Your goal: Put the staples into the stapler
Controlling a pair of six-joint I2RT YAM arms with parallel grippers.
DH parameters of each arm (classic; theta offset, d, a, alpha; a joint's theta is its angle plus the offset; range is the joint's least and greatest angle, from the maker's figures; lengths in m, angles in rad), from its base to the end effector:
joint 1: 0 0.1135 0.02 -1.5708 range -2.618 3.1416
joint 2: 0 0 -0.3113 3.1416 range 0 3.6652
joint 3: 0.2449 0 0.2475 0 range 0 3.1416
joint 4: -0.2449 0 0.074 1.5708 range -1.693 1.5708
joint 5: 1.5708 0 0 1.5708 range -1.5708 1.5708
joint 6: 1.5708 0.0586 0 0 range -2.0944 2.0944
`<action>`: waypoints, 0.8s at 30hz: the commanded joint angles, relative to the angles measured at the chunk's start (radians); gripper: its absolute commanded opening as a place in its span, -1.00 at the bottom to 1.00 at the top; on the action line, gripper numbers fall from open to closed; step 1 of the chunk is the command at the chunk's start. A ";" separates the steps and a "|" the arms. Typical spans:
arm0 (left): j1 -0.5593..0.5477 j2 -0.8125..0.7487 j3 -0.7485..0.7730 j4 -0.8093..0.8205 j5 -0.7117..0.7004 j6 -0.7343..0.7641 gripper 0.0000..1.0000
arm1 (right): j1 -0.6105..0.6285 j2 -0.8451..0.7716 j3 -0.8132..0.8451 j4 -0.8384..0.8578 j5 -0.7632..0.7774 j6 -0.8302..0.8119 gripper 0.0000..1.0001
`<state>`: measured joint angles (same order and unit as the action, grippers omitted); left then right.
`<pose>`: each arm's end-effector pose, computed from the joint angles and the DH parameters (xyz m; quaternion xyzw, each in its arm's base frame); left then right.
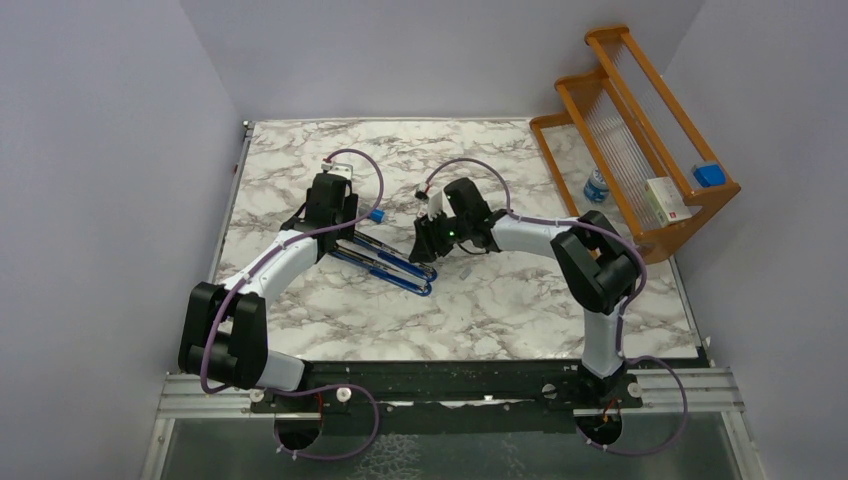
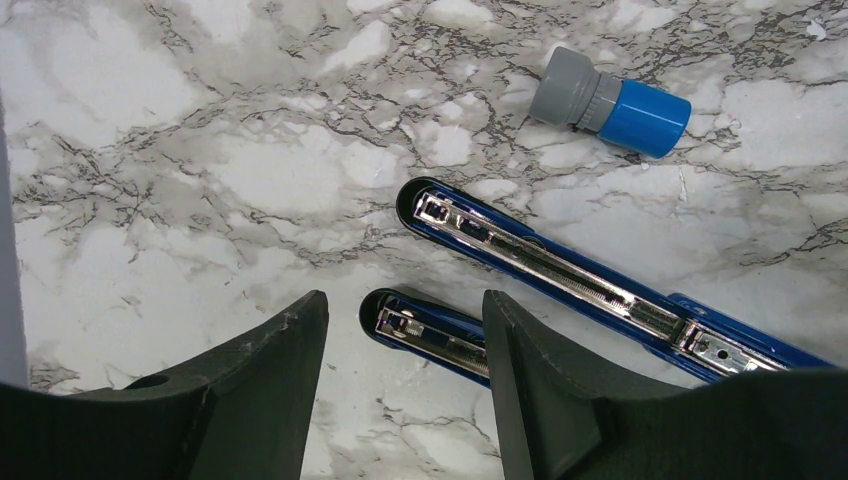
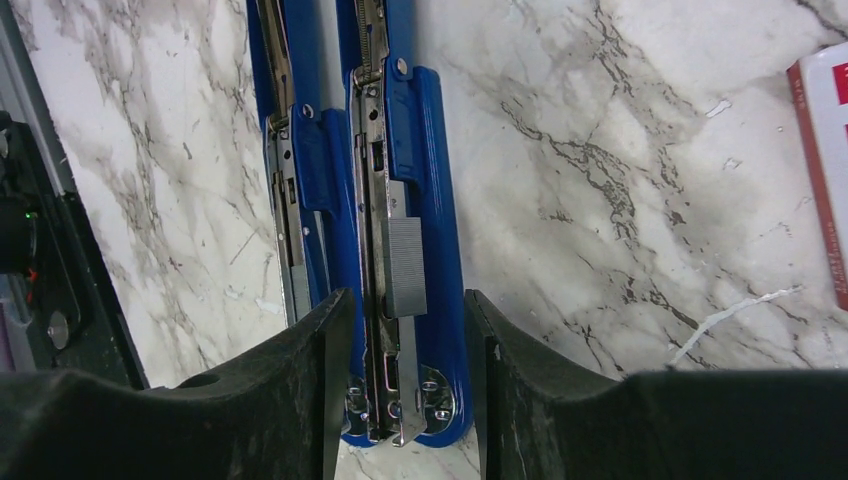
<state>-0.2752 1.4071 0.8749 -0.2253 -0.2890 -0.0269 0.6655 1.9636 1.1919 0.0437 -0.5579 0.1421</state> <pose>0.2944 -0.0658 0.2611 0.0560 0.9089 0.0718 0.4069 0.3312 0.2995 0.1943 -0.3357 0.8182 0.3856 0.2629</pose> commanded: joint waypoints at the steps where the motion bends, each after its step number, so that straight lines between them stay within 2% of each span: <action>1: -0.002 -0.028 0.019 0.017 -0.012 0.007 0.23 | -0.010 0.025 -0.001 0.031 -0.051 0.025 -0.05; 24: -0.002 -0.028 0.020 0.017 -0.012 0.009 0.23 | -0.029 0.038 -0.006 0.048 -0.077 0.045 -0.51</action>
<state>-0.2752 1.4052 0.8749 -0.2253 -0.2890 -0.0246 0.6453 1.9865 1.1919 0.0620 -0.6060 0.1848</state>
